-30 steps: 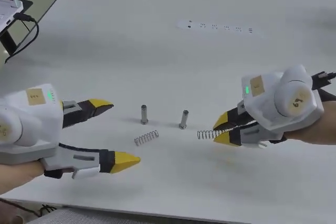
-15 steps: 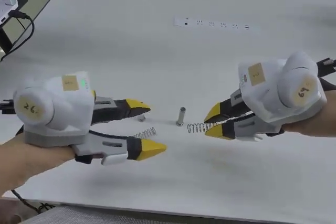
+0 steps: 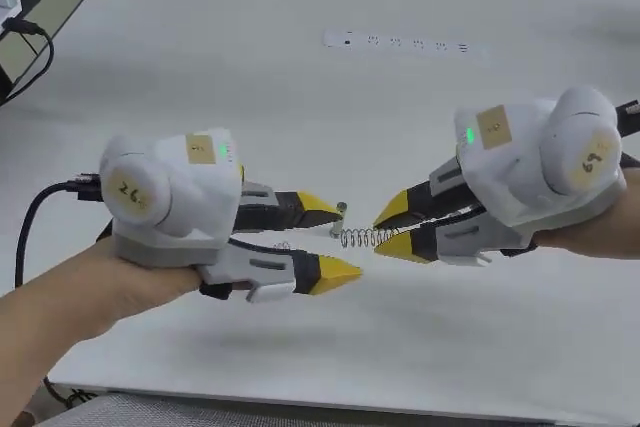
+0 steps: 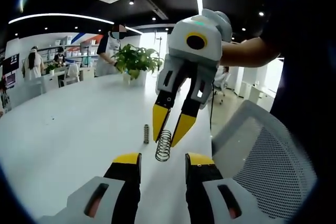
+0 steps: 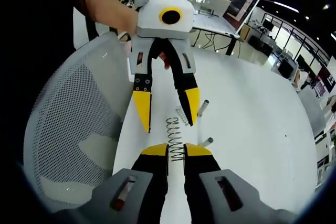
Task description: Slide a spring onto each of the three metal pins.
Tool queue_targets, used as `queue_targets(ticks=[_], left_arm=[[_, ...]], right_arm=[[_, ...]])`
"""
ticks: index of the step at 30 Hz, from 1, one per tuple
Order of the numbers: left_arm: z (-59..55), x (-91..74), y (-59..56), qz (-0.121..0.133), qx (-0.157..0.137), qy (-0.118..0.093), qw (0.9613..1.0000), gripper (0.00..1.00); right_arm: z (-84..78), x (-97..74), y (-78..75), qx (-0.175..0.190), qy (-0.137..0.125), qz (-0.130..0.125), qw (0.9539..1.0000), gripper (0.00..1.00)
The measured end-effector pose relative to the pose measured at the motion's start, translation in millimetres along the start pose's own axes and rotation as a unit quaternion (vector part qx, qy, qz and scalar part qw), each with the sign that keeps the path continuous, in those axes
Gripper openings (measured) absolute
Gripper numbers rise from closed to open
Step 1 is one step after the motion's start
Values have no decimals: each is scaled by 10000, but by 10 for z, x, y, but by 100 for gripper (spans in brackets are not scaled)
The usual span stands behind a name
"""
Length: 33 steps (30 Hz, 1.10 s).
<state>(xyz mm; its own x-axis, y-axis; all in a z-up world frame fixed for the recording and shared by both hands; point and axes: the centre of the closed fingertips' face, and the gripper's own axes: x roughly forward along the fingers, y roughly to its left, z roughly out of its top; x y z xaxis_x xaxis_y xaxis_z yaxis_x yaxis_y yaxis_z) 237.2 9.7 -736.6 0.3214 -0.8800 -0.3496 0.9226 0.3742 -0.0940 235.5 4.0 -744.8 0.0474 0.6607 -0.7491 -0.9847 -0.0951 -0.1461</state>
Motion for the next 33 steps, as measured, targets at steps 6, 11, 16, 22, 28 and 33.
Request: queue_targets(ticks=[6,11,16,22,28,33], left_arm=[[37,17,4,-16,-57,-114,9999,18],[59,35,3,-36,-114,-172,9998,14],[75,62,-29,-107,-123,-200,9997,9],[94,77,-56,-168,-25,-233,9996,4],[82,79,-110,-263,155,-214,9993,3],[78,68,-128,-296,196,-207,9992,2]], right_arm=[[23,-14,22,54,-93,10,9999,8],[27,-16,31,118,-145,9,9998,8],[28,-19,40,142,-170,13,9998,8],[41,-28,47,175,-222,6,9996,7],[17,-11,74,145,-191,45,9997,8],[26,-8,93,88,-180,53,9998,8]])
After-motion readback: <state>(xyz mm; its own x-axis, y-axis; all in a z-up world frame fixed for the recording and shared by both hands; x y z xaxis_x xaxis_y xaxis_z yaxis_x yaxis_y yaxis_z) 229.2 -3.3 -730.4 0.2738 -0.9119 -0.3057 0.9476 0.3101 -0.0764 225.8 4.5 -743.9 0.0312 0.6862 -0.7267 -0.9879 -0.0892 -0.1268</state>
